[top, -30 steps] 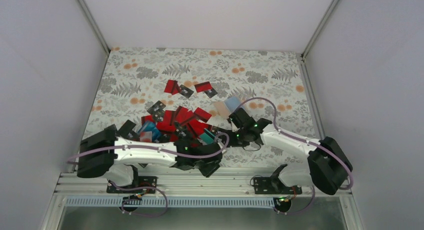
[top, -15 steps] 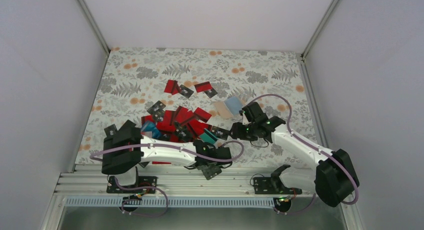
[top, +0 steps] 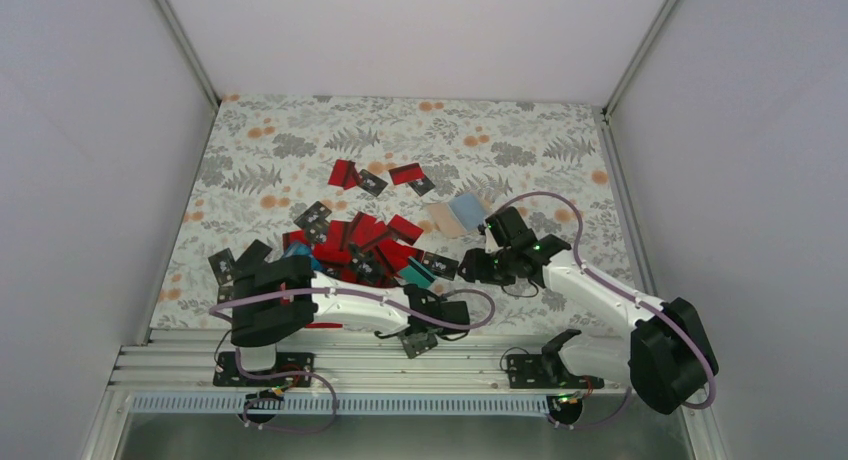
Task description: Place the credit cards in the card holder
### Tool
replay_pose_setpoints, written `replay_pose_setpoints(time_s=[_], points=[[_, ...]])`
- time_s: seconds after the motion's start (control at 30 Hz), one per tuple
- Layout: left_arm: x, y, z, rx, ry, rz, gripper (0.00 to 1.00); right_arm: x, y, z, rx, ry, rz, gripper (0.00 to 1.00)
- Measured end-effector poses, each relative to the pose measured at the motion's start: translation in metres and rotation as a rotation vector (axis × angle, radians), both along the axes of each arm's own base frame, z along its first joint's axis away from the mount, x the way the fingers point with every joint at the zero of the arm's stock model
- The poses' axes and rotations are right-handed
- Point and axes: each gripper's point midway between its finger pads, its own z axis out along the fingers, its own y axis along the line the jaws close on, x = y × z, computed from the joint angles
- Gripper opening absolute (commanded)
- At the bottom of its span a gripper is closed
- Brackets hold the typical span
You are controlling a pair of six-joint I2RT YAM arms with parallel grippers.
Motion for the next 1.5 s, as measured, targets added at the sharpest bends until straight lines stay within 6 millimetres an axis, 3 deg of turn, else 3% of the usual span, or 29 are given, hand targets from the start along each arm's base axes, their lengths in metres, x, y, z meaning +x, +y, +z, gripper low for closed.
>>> replay_pose_setpoints(time_s=[0.13,0.6,1.0,1.5], points=[[0.002,0.005,-0.005,0.036,-0.013,-0.009,0.69,-0.001,0.0,-0.002,0.002,0.001,0.008,0.54],[-0.003,0.006,-0.002,0.065,-0.008,-0.077,0.28,0.0,0.002,-0.004,0.012,0.001,0.021,0.53],[-0.005,-0.006,0.008,0.027,0.017,-0.109,0.18,0.001,0.004,-0.004,0.019,-0.003,0.025,0.53],[0.011,-0.023,0.034,-0.033,-0.056,-0.101,0.04,0.002,0.002,-0.007,0.005,-0.006,0.016,0.52]])
